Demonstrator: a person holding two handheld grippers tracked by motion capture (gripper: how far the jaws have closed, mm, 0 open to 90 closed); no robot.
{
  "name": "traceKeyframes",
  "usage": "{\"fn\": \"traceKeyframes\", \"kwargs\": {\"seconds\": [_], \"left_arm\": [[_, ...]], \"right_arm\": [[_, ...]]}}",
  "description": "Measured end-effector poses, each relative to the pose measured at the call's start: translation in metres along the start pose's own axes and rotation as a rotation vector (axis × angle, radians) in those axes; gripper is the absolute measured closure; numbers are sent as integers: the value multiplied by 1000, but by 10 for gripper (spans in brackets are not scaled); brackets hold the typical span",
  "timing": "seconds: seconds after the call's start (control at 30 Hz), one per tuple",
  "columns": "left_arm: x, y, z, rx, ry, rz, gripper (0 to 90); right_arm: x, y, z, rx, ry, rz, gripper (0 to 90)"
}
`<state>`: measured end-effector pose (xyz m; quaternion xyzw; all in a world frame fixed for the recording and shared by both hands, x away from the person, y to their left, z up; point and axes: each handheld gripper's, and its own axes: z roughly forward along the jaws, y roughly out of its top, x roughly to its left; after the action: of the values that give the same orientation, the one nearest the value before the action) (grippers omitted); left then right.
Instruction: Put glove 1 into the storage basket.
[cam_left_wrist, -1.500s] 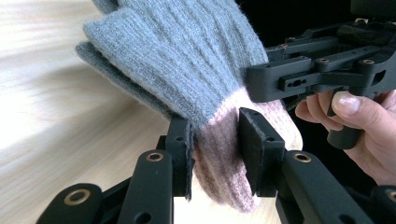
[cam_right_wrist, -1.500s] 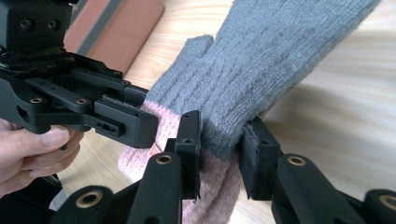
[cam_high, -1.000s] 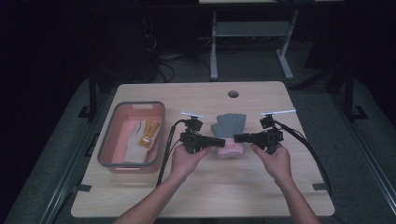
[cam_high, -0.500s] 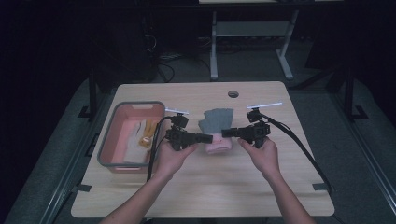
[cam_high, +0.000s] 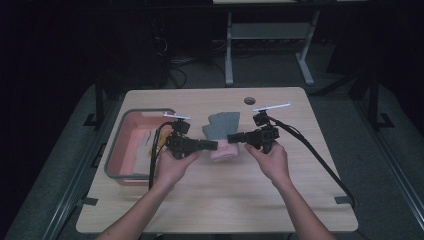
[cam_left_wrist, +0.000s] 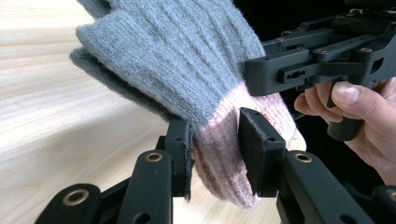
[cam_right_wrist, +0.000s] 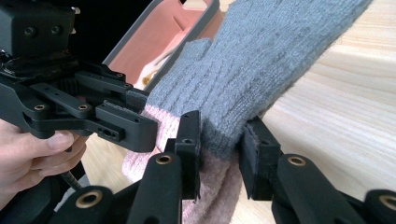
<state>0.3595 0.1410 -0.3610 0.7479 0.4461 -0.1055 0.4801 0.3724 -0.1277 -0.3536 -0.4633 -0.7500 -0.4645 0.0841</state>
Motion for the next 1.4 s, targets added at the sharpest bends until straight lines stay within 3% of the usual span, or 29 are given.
{"fn": "traceKeyframes", "kwargs": {"seconds": [0.63, 0.8, 0.93, 1.07, 1.17, 1.23, 1.4], "left_arm": [[14, 2, -30, -23, 27, 8, 655], [19, 4, -40, -31, 33, 16, 655], [23, 3, -46, -34, 45, 19, 655], [27, 3, -55, -42, 46, 17, 655], [29, 2, -60, -45, 55, 20, 655], [31, 2, -66, -60, 49, 2, 656], [35, 2, -76, -70, 58, 5, 656]], "right_arm": [[21, 19, 23, 15, 15, -36, 708], [24, 24, 30, 8, 45, -18, 708], [28, 27, 37, 11, 35, -39, 708], [31, 30, 43, 9, 55, -24, 709], [37, 33, 49, 17, 41, -50, 709], [40, 36, 51, 11, 57, -35, 709], [50, 42, 59, 15, 49, -76, 709]]}}
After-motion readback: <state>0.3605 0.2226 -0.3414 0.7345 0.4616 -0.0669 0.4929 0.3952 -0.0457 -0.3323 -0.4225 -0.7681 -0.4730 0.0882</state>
